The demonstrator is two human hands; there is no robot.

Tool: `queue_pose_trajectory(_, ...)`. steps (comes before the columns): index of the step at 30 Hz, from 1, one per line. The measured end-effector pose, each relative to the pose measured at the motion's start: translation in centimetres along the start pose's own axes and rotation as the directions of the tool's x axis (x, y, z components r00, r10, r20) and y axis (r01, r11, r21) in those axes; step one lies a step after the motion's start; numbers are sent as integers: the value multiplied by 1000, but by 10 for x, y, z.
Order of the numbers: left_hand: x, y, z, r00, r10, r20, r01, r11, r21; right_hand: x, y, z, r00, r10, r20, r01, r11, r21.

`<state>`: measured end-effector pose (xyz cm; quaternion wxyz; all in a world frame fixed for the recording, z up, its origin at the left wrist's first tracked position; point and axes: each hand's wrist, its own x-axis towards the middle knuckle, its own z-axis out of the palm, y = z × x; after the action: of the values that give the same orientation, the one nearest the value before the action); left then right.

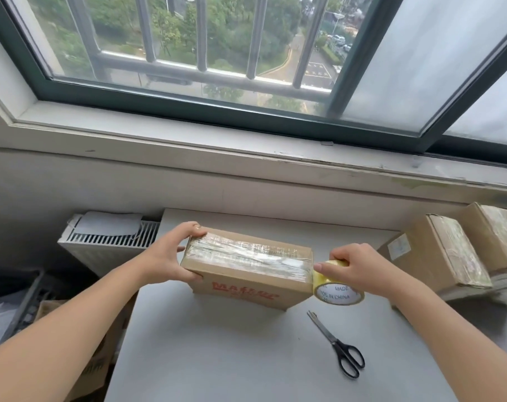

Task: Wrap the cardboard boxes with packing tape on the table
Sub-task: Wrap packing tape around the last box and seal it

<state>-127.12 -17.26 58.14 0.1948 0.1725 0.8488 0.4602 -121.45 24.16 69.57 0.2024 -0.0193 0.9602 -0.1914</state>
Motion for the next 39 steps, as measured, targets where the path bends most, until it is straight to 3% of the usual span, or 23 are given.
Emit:
queue_pose_trajectory(5,2,-2,-5,1000,-11,25,10,999,43,5,5,-9,1000,12,21,-7,973,-229)
queue_pose_trajectory(9,5,-4,-6,999,-11,36,9,998,55,6,18,12,1000,3,15,1,970,-241)
queue_pose_trajectory(16,0,-1,-5,999,-21,29,19,998,61,11,29,39,995,73,60,-68,994,-81)
queue_pose_trajectory(20,-2,9,-7,997,-30,69,16,978,207,14,32,42,996,64,66,-58,995,-80)
queue_pose_trajectory(22,-4,19,0,998,-24,55,-8,859,512,14,31,43,995,61,83,-55,996,-76)
queue_pose_trajectory(24,-3,36,13,994,-63,92,-37,588,808,14,30,42,992,58,109,-50,996,-74)
queue_pose_trajectory(26,-1,58,33,988,-103,118,-62,436,898,15,28,41,990,55,128,-46,996,-74)
queue_pose_trajectory(34,40,121,138,942,106,319,-330,465,822,16,34,49,993,34,116,-28,998,-60)
queue_pose_trajectory(39,56,146,173,941,113,320,-334,471,817,20,41,60,997,42,72,-39,999,-33)
